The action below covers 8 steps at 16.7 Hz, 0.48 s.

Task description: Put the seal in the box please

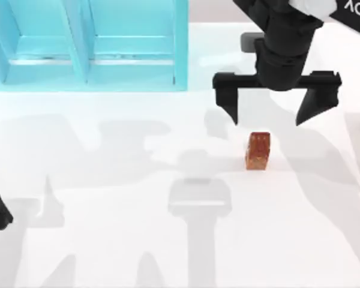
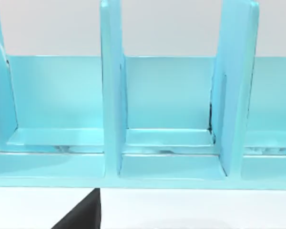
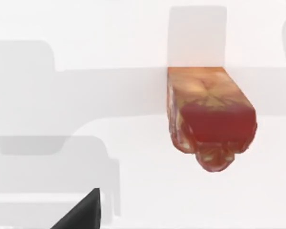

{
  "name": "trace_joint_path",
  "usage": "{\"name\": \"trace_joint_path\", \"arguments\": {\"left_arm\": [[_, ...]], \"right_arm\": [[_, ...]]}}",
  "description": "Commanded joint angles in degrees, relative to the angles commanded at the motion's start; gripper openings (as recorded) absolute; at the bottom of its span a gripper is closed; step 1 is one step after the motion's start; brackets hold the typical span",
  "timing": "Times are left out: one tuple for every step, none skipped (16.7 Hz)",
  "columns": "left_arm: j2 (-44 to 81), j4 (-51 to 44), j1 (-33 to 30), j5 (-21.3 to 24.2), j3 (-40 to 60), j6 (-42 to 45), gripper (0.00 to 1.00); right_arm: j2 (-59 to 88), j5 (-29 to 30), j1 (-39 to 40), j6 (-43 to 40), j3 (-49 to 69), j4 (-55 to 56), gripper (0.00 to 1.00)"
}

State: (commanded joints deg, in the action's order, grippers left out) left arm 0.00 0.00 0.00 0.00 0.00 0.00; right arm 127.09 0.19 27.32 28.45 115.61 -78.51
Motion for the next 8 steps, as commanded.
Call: {"name": "trace_joint_path", "arguments": {"left_arm": [[0.0,0.0,0.0,0.0,0.0,0.0,1.0],[0.0,0.0,0.0,0.0,0.0,0.0,1.0],[0.0,0.0,0.0,0.0,0.0,0.0,1.0],[0.0,0.0,0.0,0.0,0.0,0.0,1.0],[0.0,0.0,0.0,0.0,0.0,0.0,1.0],[0.0,0.0,0.0,0.0,0.0,0.0,1.0],[0.0,0.0,0.0,0.0,0.0,0.0,1.0],[0.0,0.0,0.0,0.0,0.0,0.0,1.0]], "right_arm": [[-0.07,-0.04,-0.3,-0.01,-0.14,0.12,1.0],[-0.03,-0.03,-0.27,-0.03,-0.31,0.3,1.0],[0.13,-0.01,-0.2,-0.08,-1.05,1.06,1.0],[0.36,0.0,-0.14,-0.11,-2.33,2.41,1.0],[0.67,0.01,-0.09,-0.11,-3.97,4.29,1.0],[1.03,0.01,-0.07,-0.09,-5.85,6.68,1.0],[1.46,0.02,-0.06,-0.04,-7.95,9.54,1.0],[1.97,0.02,-0.03,0.01,-10.14,12.55,1.0]]}}
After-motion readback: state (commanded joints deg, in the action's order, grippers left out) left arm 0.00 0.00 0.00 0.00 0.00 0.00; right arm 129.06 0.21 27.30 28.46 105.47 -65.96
